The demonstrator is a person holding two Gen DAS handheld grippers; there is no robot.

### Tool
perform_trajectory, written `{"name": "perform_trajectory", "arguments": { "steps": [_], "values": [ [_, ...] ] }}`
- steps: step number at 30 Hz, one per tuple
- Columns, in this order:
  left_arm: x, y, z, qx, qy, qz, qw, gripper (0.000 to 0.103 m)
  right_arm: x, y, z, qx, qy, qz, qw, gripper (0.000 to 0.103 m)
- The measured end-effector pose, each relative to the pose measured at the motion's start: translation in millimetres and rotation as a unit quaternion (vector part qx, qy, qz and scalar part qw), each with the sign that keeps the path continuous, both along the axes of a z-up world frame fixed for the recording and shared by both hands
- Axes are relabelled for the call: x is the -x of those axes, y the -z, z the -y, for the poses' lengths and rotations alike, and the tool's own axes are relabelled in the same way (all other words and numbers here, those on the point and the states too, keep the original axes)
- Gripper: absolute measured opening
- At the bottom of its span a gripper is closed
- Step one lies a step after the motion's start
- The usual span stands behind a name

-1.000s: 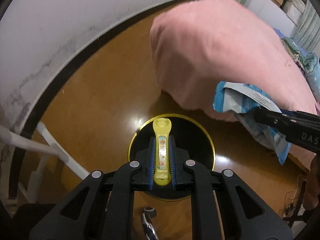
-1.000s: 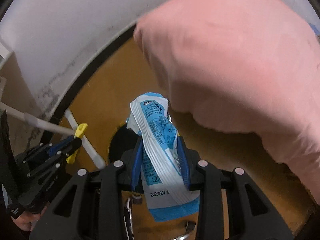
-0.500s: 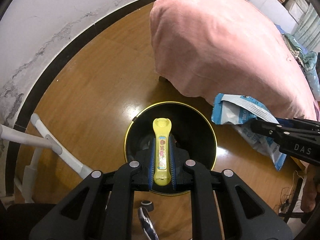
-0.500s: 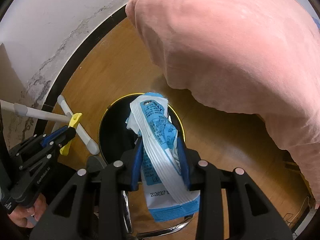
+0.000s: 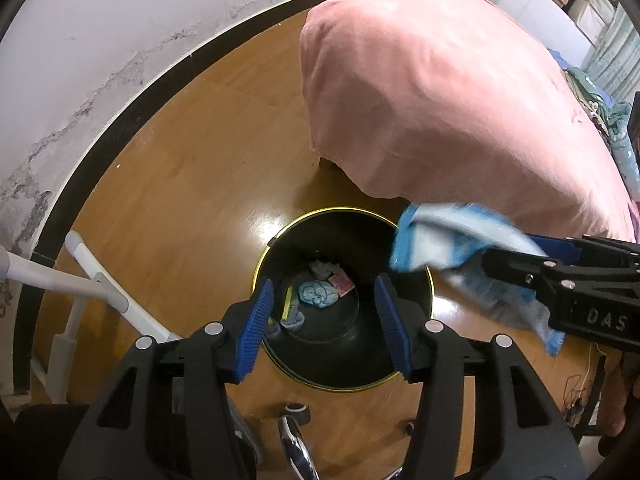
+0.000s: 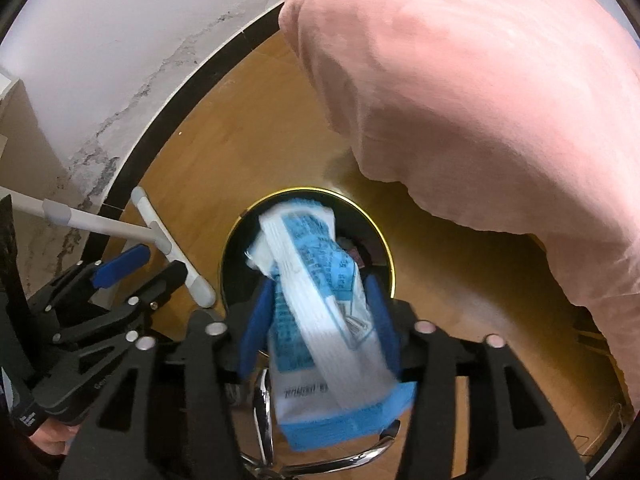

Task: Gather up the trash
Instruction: 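Carry the tube and wrapper to the bin and open both tools, then move both open tools back to the desk pile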

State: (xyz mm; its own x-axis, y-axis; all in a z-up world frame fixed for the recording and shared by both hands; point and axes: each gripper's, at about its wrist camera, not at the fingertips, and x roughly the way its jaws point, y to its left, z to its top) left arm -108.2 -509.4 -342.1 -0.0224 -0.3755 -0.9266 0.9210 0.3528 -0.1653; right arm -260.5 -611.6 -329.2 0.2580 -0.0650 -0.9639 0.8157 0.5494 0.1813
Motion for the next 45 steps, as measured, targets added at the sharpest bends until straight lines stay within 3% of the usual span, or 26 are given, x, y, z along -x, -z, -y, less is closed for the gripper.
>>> {"name": "perform_trajectory", "arguments": {
  "steps": [2, 15, 18, 19, 22, 28, 34, 37, 40, 43, 45],
  "values": [
    [-0.2, -0.2, -0.3, -0.001, -0.001, -0.001, 1.0, 0.053, -1.7, -2.5, -2.0, 0.005, -0.001, 0.002, 1.0, 0.062],
    [3.9, -15.9, -7.6, 0.011, 0.004, 0.004, 0.9999, 0.075, 3.7, -22.9, -1.6, 0.026, 0.01, 0.017, 0.999, 0.074],
    [11.4, -26.9, -10.3, 0.018, 0.018, 0.008, 0.9996, 0.092, 7.8, -34.7, 0.0, 0.038, 0.016, 0.024, 0.999, 0.085],
    [14.6, -30.9, -11.7, 0.021, 0.024, 0.011, 0.9994, 0.093, 10.6, -41.1, 0.8, 0.043, 0.02, 0.031, 0.998, 0.092],
    [25.8, -44.0, -14.0, 0.024, 0.043, 0.019, 0.9986, 0.095, 15.1, -55.8, 2.7, 0.058, 0.025, 0.041, 0.997, 0.096],
    [38.3, -96.6, -25.9, 0.06, 0.06, 0.03, 0.9959, 0.095, 24.7, -107.2, -2.8, 0.117, 0.015, 0.047, 0.992, 0.096],
    [44.0, -197.4, -78.0, 0.131, 0.075, 0.081, 0.9853, 0.095, 28.3, -196.0, -23.7, 0.196, 0.012, 0.093, 0.976, 0.096],
    [29.7, -245.1, -126.7, 0.157, 0.053, 0.117, 0.9792, 0.095, 2.1, -237.5, -52.6, 0.228, -0.027, 0.128, 0.965, 0.096],
    [-5.3, -277.9, -181.9, 0.163, -0.004, 0.16, 0.9735, 0.095, -50.6, -267.1, -98.2, 0.246, -0.099, 0.159, 0.951, 0.096],
    [-56.3, -295.8, -243.2, 0.146, -0.08, 0.196, 0.9663, 0.095, -108.5, -282.4, -146.9, 0.242, -0.169, 0.188, 0.937, 0.096],
    [-98.0, -301.6, -292.8, 0.121, -0.153, 0.219, 0.956, 0.095, -143.5, -287.4, -176.9, 0.231, -0.213, 0.207, 0.927, 0.096]
  ]
}}
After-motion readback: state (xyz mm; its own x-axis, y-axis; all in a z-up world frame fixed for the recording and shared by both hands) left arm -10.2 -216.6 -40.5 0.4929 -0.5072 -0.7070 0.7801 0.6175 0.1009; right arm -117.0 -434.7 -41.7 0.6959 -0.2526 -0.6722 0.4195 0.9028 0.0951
